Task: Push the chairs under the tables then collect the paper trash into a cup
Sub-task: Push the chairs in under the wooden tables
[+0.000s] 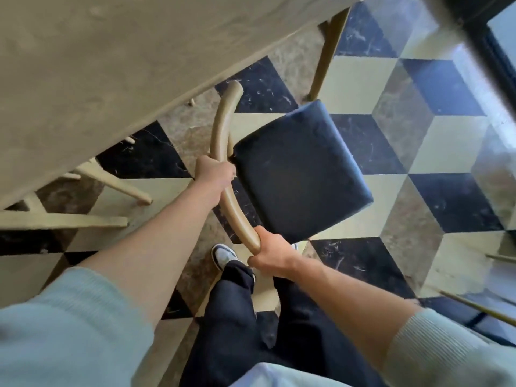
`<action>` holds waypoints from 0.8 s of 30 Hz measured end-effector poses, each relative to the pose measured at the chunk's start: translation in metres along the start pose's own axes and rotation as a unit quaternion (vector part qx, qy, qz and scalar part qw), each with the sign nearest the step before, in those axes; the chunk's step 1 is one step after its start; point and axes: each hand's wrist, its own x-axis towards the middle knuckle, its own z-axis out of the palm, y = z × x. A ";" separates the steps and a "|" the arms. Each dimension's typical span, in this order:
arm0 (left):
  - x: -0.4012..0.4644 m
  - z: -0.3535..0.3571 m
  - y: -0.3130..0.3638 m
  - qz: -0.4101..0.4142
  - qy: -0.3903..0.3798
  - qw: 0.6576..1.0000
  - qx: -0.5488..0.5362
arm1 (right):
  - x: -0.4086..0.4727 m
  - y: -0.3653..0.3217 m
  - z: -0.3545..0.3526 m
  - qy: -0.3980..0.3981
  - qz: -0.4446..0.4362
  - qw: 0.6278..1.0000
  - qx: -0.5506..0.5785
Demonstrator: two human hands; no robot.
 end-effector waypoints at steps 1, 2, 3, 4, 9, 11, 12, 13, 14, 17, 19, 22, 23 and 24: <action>-0.002 -0.002 -0.001 0.000 -0.003 1.000 -0.005 | 0.000 0.000 0.002 0.004 0.001 1.000 -0.007; -0.004 -0.004 -0.002 -0.003 -0.008 1.000 -0.009 | -0.001 0.000 0.003 0.009 -0.001 1.000 -0.016; -0.007 -0.006 -0.004 -0.004 -0.011 1.000 -0.013 | -0.002 0.000 0.004 0.010 -0.003 1.000 -0.021; -0.008 -0.009 -0.006 -0.005 -0.011 1.000 -0.019 | -0.002 -0.002 0.005 0.008 -0.005 1.000 -0.026; -0.010 -0.027 -0.026 -0.024 0.014 0.997 -0.075 | -0.005 -0.005 0.001 -0.023 -0.023 0.997 -0.074; -0.012 -0.028 -0.036 -0.038 0.027 0.994 -0.102 | -0.005 -0.001 -0.005 -0.041 -0.031 0.993 -0.106; -0.013 -0.028 -0.041 -0.044 0.034 0.991 -0.121 | -0.005 0.001 -0.009 -0.048 -0.035 0.990 -0.130; -0.015 -0.027 -0.045 -0.050 0.044 0.988 -0.141 | -0.004 0.003 -0.015 -0.055 -0.040 0.985 -0.158; -0.017 -0.025 -0.048 -0.056 0.052 0.985 -0.155 | -0.004 0.007 -0.021 -0.060 -0.042 0.981 -0.180; -0.023 -0.014 -0.053 -0.078 0.079 0.973 -0.205 | 0.002 0.017 -0.050 -0.084 -0.062 0.966 -0.237; -0.028 -0.003 -0.050 -0.106 0.118 0.959 -0.234 | 0.010 0.024 -0.077 -0.100 -0.090 0.951 -0.279; -0.038 0.025 -0.036 -0.143 0.164 0.934 -0.282 | 0.027 0.033 -0.130 -0.122 -0.129 0.923 -0.341; -0.040 0.037 -0.030 -0.157 0.176 0.923 -0.305 | 0.031 0.036 -0.150 -0.129 -0.143 0.912 -0.363; -0.041 0.044 -0.024 -0.167 0.184 0.913 -0.323 | 0.036 0.035 -0.166 -0.132 -0.155 0.902 -0.380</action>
